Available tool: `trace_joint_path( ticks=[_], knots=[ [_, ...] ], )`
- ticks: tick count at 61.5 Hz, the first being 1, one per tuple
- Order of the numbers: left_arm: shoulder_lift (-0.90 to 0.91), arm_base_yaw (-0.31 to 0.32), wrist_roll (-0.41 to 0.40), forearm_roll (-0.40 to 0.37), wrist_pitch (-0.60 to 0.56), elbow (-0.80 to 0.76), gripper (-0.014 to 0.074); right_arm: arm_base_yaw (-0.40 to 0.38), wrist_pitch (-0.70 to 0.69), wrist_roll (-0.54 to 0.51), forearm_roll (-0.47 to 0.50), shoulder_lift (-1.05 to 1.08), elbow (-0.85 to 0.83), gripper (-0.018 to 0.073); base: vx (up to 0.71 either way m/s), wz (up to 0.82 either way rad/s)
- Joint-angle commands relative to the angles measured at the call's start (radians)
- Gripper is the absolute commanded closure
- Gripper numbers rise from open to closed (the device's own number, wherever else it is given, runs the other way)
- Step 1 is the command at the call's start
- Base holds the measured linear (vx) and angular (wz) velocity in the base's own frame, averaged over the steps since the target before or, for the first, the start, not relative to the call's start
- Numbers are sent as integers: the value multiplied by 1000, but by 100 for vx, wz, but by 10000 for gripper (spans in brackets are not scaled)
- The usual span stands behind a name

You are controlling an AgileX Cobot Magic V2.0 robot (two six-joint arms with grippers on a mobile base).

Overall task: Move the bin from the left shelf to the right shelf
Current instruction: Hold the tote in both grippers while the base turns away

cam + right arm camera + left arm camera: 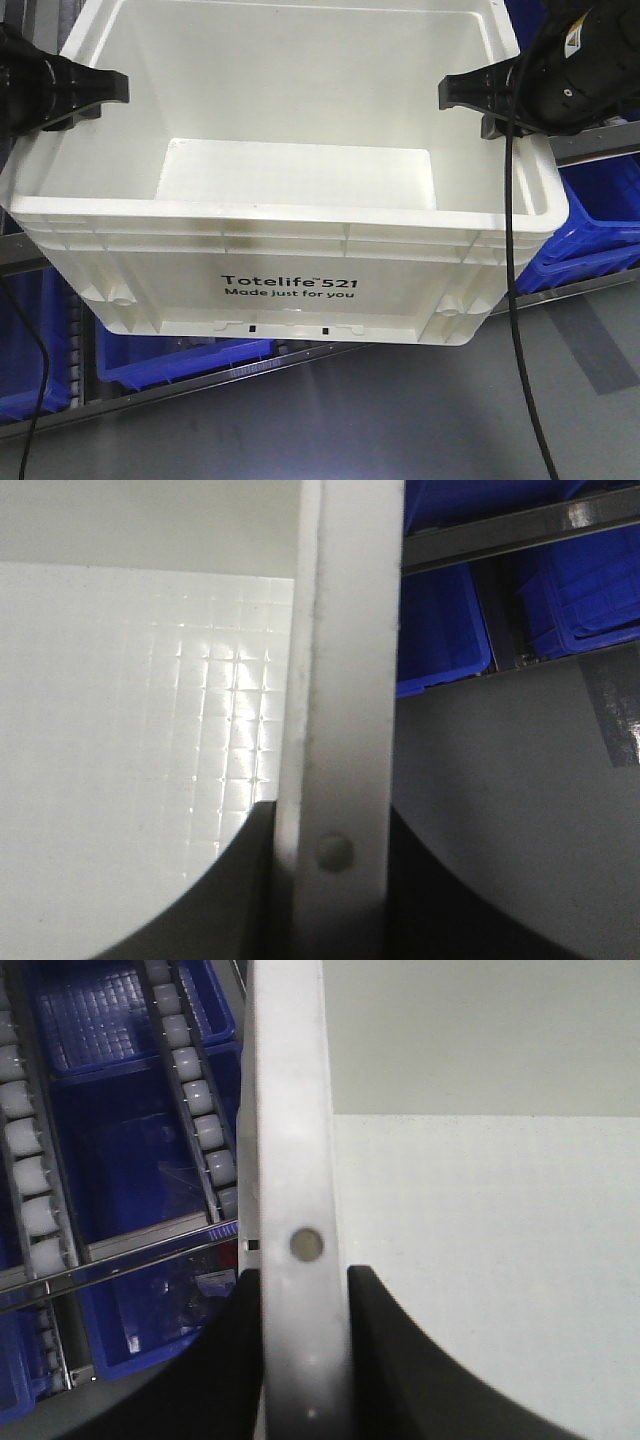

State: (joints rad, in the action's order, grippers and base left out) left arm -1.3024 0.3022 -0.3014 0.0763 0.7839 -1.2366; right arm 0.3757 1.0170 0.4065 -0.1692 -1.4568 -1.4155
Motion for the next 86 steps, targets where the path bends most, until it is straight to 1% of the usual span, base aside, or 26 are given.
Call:
trace_joint_path(
  ticks=[1,55,86],
  knots=[
    [49,3,18,11,-126,-39,514,-9,-100,-7,-67,48,-39,497,-6,-22],
    [49,3,18,11,-126,-39,514,-9,-100,-7,-67,48,-39,497,-5,-21],
    [49,3,18,11,-126,-39,514,-9,-100,-7,-67,48,-39,497,-4,-36]
  ],
)
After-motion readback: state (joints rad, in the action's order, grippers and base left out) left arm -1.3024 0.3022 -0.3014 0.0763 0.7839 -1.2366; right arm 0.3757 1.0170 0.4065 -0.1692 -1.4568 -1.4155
